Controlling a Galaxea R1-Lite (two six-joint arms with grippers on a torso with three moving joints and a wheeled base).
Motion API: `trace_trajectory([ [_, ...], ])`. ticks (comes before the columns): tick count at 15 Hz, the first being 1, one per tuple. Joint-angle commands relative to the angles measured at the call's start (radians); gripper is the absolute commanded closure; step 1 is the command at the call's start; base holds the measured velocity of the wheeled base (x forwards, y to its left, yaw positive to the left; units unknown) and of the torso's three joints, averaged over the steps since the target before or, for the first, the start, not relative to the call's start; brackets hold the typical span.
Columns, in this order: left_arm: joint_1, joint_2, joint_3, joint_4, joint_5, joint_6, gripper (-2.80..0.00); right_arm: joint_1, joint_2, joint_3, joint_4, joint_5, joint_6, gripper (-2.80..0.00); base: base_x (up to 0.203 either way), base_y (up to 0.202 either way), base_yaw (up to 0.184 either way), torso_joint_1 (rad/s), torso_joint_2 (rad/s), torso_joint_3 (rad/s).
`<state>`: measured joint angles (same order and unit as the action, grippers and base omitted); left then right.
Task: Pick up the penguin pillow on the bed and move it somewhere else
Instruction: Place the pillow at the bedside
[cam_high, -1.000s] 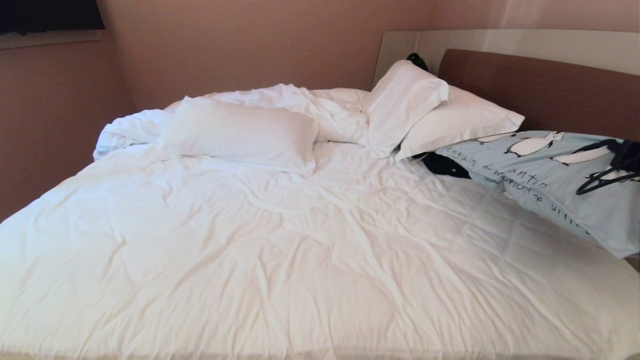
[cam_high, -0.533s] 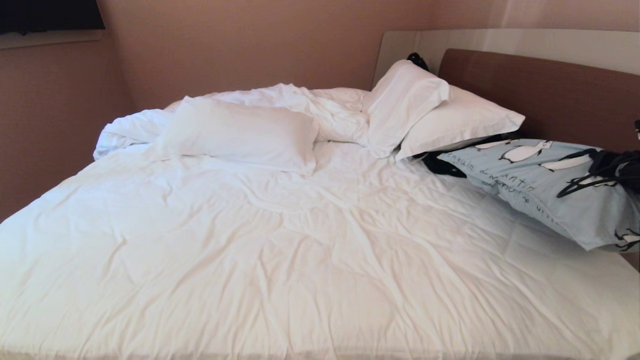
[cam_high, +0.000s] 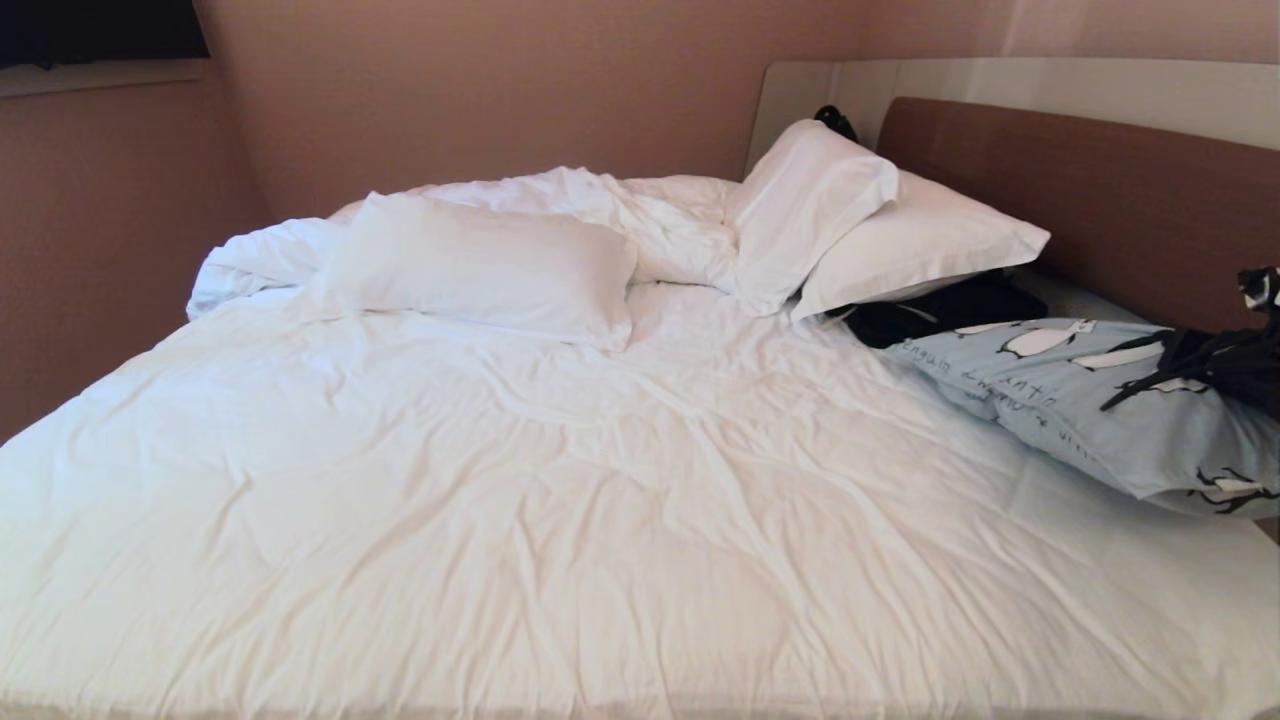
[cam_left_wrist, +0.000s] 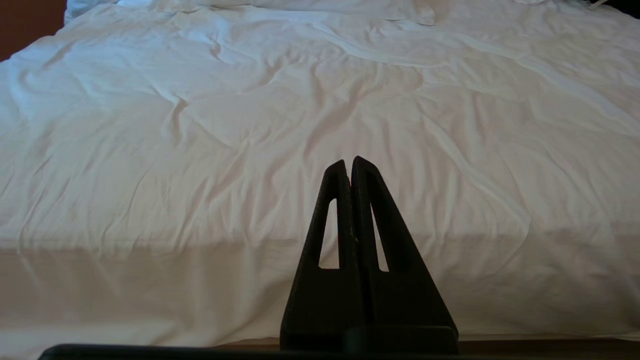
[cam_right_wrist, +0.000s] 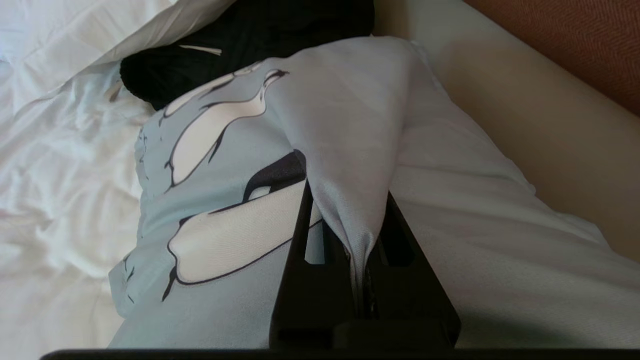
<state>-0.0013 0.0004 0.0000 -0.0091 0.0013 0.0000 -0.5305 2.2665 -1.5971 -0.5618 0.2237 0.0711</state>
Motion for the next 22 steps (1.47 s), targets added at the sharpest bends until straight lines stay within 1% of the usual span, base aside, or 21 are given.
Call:
trace_trajectory([
  [1, 0.000, 0.000, 0.000, 0.000, 0.000, 0.000, 0.00, 0.000, 0.019, -0.004, 0.005, 0.002, 0.000, 0.00, 0.000, 0.000, 0.000, 0.000, 0.00, 0.000],
  [6, 0.000, 0.000, 0.000, -0.002, 0.000, 0.000, 0.00, 0.000, 0.001, -0.008, 0.011, 0.000, 0.007, 0.00, 0.000, 0.000, 0.000, 0.000, 0.00, 0.000],
  [10, 0.000, 0.000, 0.000, -0.001, 0.000, 0.000, 0.00, 0.000, -0.002, -0.057, 0.025, -0.003, 0.028, 0.00, 0.000, 0.000, 0.000, 0.000, 0.00, 0.000],
  [15, 0.000, 0.000, 0.000, -0.001, 0.000, 0.000, 0.00, 0.014, -0.010, -0.107, 0.020, 0.002, 0.021, 0.00, 0.000, 0.000, 0.000, 0.000, 0.00, 0.000],
  [18, 0.000, 0.000, 0.000, -0.002, 0.000, 0.000, 0.00, 0.032, 0.073, -0.204, 0.045, 0.003, 0.015, 0.00, 0.000, 0.000, 0.000, 0.000, 0.00, 0.000],
  [21, 0.000, 0.000, 0.000, 0.000, 0.000, 0.000, 0.00, 0.034, 0.182, -0.293, 0.109, -0.004, 0.009, 0.00, 0.000, 0.000, 0.000, 0.000, 0.00, 0.000],
  [22, 0.000, 0.000, 0.000, -0.002, 0.000, 0.000, 0.00, 0.034, 0.189, -0.298, 0.119, -0.004, 0.008, 0.00, 0.000, 0.000, 0.000, 0.000, 0.00, 0.000],
])
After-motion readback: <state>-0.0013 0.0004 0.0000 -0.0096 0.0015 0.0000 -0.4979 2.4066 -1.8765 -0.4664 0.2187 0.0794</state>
